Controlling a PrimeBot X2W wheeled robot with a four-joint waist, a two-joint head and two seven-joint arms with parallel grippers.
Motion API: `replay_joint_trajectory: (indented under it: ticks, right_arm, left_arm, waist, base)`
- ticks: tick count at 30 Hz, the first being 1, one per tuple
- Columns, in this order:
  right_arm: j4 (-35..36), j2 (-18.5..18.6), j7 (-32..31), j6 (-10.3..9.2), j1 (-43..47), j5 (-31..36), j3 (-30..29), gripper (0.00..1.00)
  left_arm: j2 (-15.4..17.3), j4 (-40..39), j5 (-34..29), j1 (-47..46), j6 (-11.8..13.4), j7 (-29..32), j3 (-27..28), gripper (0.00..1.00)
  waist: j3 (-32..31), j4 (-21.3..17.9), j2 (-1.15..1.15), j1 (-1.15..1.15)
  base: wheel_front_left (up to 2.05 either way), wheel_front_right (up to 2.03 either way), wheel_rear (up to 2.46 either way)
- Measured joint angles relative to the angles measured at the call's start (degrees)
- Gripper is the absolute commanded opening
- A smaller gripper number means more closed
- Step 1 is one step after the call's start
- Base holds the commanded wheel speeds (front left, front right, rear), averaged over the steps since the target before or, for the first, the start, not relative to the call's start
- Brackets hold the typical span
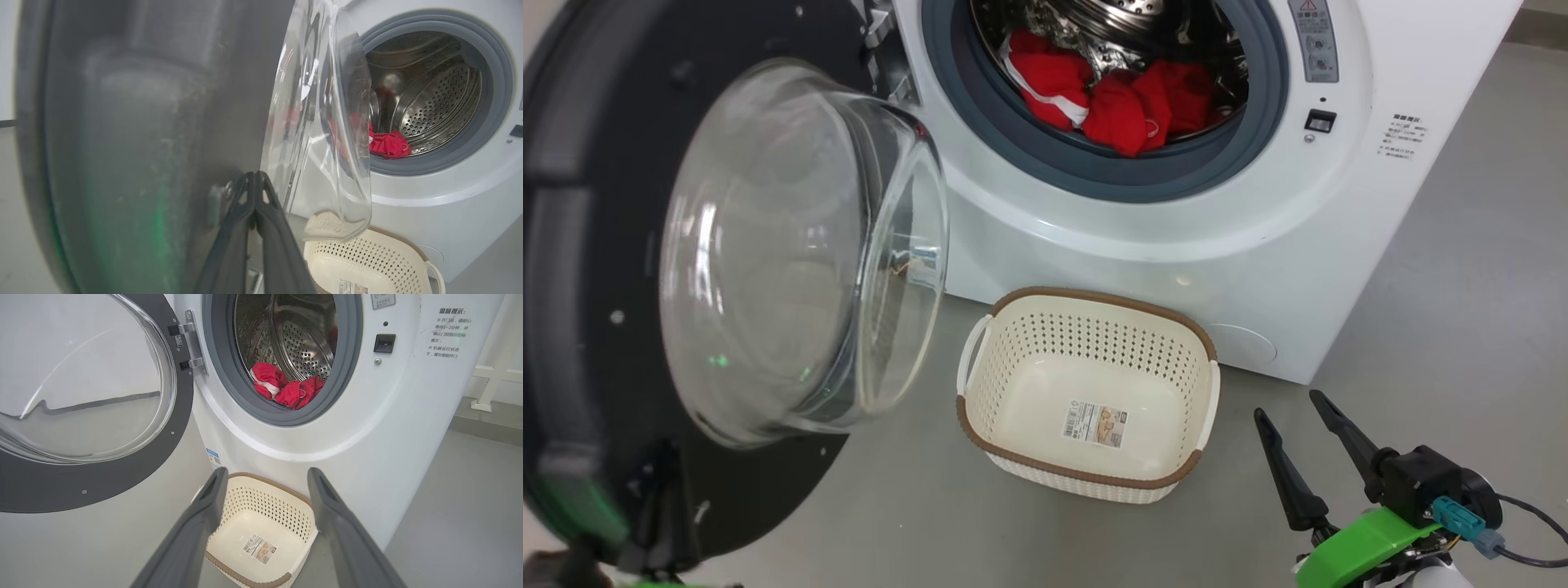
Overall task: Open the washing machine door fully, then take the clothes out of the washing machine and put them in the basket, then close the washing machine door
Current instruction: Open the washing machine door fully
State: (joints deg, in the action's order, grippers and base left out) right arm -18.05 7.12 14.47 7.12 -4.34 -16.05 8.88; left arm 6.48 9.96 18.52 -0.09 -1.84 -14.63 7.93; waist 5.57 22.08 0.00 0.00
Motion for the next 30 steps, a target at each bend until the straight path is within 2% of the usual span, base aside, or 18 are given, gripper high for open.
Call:
replay_joint_trajectory:
  ticks: [13,30]
  right_arm:
    - [0.0,0.8,0.0,0.00,-1.7,0.0,1.0,1.00]
    - [0.1,1.6,0.2,0.00,-3.7,0.4,1.5,1.00]
  left_arm:
    - [1.4,6.5,-2.7,-9.2,-0.8,0.0,10.7,0.00]
    - [4.0,17.5,-5.4,-19.2,-3.7,-0.1,21.8,0.00]
  waist:
    - [2.7,-0.5,0.00,0.00]
    - [5.1,-1.6,0.00,0.00]
  base:
    - [0.00,0.00,0.00]
    - [0.00,0.00,0.00]
